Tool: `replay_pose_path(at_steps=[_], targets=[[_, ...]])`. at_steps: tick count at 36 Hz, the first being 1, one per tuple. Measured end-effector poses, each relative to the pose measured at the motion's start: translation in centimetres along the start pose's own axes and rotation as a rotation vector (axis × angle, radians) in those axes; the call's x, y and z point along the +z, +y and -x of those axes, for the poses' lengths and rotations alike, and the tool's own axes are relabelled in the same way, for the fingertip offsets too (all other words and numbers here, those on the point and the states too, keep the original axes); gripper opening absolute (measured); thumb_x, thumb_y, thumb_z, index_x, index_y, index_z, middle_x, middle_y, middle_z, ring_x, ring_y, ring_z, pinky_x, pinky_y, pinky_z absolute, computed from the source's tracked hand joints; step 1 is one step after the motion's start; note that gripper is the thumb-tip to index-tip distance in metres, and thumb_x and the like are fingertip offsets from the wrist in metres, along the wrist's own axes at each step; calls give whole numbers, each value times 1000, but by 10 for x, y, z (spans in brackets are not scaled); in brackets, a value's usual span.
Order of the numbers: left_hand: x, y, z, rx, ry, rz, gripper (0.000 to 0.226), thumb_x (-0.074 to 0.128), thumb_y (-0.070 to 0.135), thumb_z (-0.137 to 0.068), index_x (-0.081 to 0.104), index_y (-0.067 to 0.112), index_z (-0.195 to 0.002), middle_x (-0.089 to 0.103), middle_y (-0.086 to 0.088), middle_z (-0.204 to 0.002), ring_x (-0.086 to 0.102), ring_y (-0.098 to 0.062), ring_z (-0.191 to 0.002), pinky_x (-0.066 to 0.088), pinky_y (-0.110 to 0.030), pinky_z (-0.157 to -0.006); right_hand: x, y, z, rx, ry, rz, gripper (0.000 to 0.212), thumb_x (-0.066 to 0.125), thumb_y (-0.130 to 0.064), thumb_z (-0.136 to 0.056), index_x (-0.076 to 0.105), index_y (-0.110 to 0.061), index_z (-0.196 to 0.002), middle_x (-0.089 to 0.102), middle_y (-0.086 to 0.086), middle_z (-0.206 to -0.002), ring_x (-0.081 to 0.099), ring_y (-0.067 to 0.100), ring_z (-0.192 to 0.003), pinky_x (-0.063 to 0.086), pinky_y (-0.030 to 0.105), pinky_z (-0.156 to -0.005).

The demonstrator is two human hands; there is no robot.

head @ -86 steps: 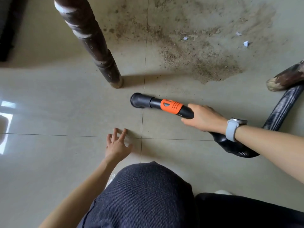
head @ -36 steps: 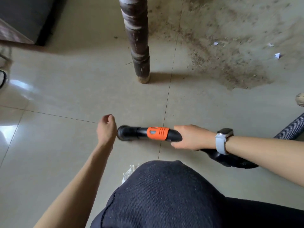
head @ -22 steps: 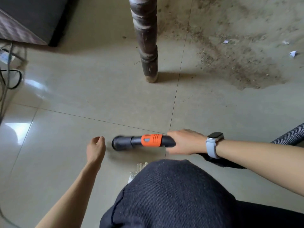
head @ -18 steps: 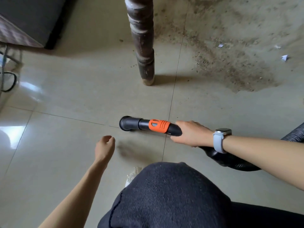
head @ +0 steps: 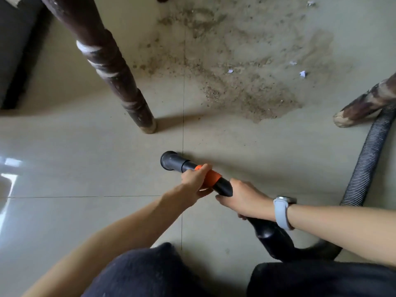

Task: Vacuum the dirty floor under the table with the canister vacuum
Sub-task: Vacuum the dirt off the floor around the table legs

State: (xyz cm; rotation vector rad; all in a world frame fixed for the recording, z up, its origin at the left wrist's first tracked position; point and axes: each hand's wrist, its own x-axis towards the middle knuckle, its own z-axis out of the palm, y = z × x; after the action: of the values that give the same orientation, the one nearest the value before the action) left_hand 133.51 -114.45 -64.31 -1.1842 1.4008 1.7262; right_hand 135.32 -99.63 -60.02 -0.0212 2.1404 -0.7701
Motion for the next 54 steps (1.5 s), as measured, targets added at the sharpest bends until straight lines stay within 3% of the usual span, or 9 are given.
replay_pose_path(at_steps=[3, 8, 26, 33, 37, 41, 45, 50, 54], targets=[[4, -17, 1, 21, 82, -67, 39, 68, 28, -85, 47, 9, -113, 53, -15, -117, 59, -27, -99, 49, -28, -54, 13, 11, 12, 21, -45, -76, 25, 58, -34, -88, 40, -17, -85, 57, 4, -69, 57, 20, -46, 47, 28, -46], [-2, -35, 10, -30, 41, -86, 35, 66, 30, -88, 46, 7, -106, 47, -14, -94, 48, -19, -68, 46, -25, -49, 18, 21, 25, 4, -116, -54, 22, 57, -34, -88, 42, -18, -89, 59, 5, -74, 59, 20, -48, 51, 29, -47], [55, -54, 1, 168, -13, -205, 51, 59, 41, -91, 41, 5, -123, 56, -16, -118, 61, -26, -106, 48, -25, -58, 5, 58, 45, 121, 141, 100, 32, 53, -46, -92, 36, -19, -90, 48, -6, -73, 48, 12, -59, 33, 26, -50], [65, -39, -4, 209, 14, -206, 51, 57, 38, -92, 41, 4, -126, 55, -17, -125, 60, -26, -105, 47, -25, -58, -9, 52, 34, 134, 153, 92, 34, 55, -47, -90, 38, -18, -87, 52, -3, -75, 52, 16, -61, 37, 30, -52], [71, -5, -13, 217, 51, -207, 52, 58, 39, -90, 46, 4, -127, 54, -14, -121, 56, -19, -90, 47, -25, -55, -27, 41, 12, 90, 140, -3, 32, 56, -42, -90, 37, -19, -80, 57, 1, -70, 56, 18, -48, 42, 25, -46], [73, 10, -15, 203, 86, -212, 53, 58, 41, -89, 45, 6, -128, 53, -13, -124, 56, -20, -91, 48, -26, -56, -35, 35, 2, 62, 129, -43, 29, 57, -37, -89, 37, -19, -78, 57, 2, -66, 57, 20, -44, 44, 23, -43], [68, -11, -5, 120, 124, -175, 52, 58, 40, -90, 44, 7, -128, 55, -12, -116, 57, -19, -85, 48, -27, -55, -32, 41, 13, 45, 43, -16, 26, 56, -34, -87, 41, -15, -80, 57, 2, -58, 56, 18, -37, 41, 21, -40], [72, -50, 7, -21, 148, -138, 60, 58, 40, -89, 40, 2, -132, 55, -17, -124, 58, -18, -73, 44, -23, -43, -31, 66, 31, 20, -146, -4, 19, 54, -25, -86, 43, -11, -80, 57, 11, -49, 55, 23, -38, 41, 23, -43], [88, -58, 14, -73, 136, -121, 56, 57, 39, -90, 41, 2, -129, 56, -18, -124, 58, -16, -68, 45, -23, -42, -42, 78, 36, 44, -219, -71, 16, 55, -20, -87, 41, -14, -80, 51, 1, -44, 50, 21, -37, 42, 24, -42]])
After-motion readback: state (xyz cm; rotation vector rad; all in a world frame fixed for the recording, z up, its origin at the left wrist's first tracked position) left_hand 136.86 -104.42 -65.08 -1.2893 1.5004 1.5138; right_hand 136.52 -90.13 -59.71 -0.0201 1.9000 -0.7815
